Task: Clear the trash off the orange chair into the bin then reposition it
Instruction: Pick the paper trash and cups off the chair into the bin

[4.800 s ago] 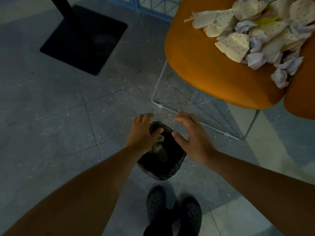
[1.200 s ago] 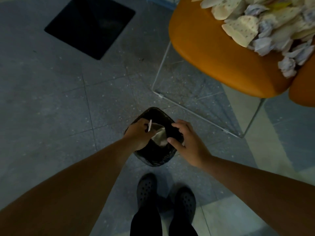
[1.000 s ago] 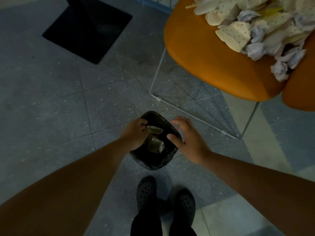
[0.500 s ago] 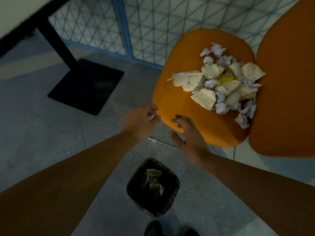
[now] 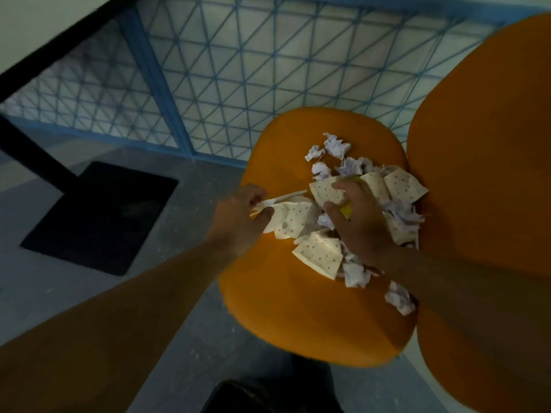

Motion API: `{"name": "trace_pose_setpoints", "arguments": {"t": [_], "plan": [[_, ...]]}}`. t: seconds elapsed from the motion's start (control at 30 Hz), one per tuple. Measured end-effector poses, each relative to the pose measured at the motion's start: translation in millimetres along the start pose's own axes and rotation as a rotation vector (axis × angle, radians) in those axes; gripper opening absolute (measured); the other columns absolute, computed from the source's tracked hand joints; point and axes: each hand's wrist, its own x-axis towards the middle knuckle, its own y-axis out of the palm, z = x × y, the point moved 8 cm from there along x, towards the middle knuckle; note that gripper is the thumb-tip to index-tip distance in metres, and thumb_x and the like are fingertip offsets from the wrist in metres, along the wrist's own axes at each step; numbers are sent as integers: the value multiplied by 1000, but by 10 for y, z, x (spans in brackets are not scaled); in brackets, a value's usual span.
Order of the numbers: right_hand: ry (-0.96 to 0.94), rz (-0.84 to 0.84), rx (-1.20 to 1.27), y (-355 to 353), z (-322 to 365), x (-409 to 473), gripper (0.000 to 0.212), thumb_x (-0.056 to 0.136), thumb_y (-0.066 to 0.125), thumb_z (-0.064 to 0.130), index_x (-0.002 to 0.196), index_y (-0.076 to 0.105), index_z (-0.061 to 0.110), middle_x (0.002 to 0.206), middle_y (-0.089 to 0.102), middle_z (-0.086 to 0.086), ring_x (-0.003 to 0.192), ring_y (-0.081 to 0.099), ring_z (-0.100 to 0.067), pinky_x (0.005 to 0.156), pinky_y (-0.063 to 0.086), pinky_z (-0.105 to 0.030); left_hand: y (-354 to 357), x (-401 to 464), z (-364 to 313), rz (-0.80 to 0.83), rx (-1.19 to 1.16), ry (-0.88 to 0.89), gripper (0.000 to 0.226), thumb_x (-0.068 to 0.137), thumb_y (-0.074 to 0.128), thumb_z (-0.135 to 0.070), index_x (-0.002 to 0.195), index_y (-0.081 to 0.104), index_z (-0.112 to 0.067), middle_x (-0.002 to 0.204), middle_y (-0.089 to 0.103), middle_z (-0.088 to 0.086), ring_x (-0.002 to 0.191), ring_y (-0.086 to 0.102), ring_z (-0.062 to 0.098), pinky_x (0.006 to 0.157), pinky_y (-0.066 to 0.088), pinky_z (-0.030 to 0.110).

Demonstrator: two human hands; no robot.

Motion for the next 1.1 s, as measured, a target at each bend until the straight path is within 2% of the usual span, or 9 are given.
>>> {"name": "trace_pose_setpoints", "arguments": {"t": [0.13,0.27,0.4,0.53,0.7,0.77,0.87,0.97,1.1], "plan": [[25,3,-24,-90,-517,671,34,92,60,24,122,53,11,121,54,-11,113,51,-25,89,45,-37,437,726,-13,38,53,14,38,88,64,-35,124,55,-26,125,58,-5,113,55,11,90,47,27],[46,41,-78,-144,-890,1182,41,89,64,21,126,52,11,122,54,-11,113,51,-28,86,41,-32,808,1397,-77,61,49,-18,42,88,62,-43,128,53,-31,134,52,-5,115,54,14,87,43,25],[45,125,-119,-8,-1165,1664,53,88,65,23,137,46,18,135,49,-9,124,44,-26,96,36,-33,1115,1987,-196,18,25,0,43,90,62,-36,130,55,-23,131,50,6,115,54,21,93,44,27],[21,204,-175,205,-1356,2070,66,86,68,25,144,37,25,145,39,-8,130,39,-31,101,39,-41,1435,2419,-166,47,98,10,46,88,66,-33,132,55,-22,130,51,7,114,54,22,90,39,24],[-21,360,-322,493,-1575,2236,70,90,63,30,148,25,37,156,25,-6,139,28,-34,107,34,-45,1745,2591,37,107,234,-56,30,90,61,-34,117,66,-22,111,55,11,98,57,28,71,36,27],[-53,305,-368,490,-1588,2254,62,90,61,28,146,33,33,148,37,-7,130,36,-35,103,32,-41,1759,2596,105,76,223,-80,28,92,59,-33,115,68,-19,110,58,13,96,58,28,70,37,27],[-58,235,-214,489,-1552,2252,47,87,64,17,133,53,20,127,55,-11,115,50,-33,95,42,-40,1713,2594,159,35,155,-99,29,91,60,-34,113,68,-17,110,65,9,94,62,24,72,45,28],[-55,144,-118,439,-1466,2212,40,81,68,8,121,62,10,114,60,-17,106,56,-35,88,44,-37,1595,2555,139,-18,132,-81,28,89,62,-37,110,68,-20,103,63,-1,90,61,17,68,43,26],[-83,-20,-79,257,-1210,2101,41,77,72,6,117,64,6,107,60,-18,99,58,-30,82,38,-23,1288,2392,57,-122,93,-28,20,87,66,-32,104,65,-21,104,61,3,86,59,16,63,42,22]]}}
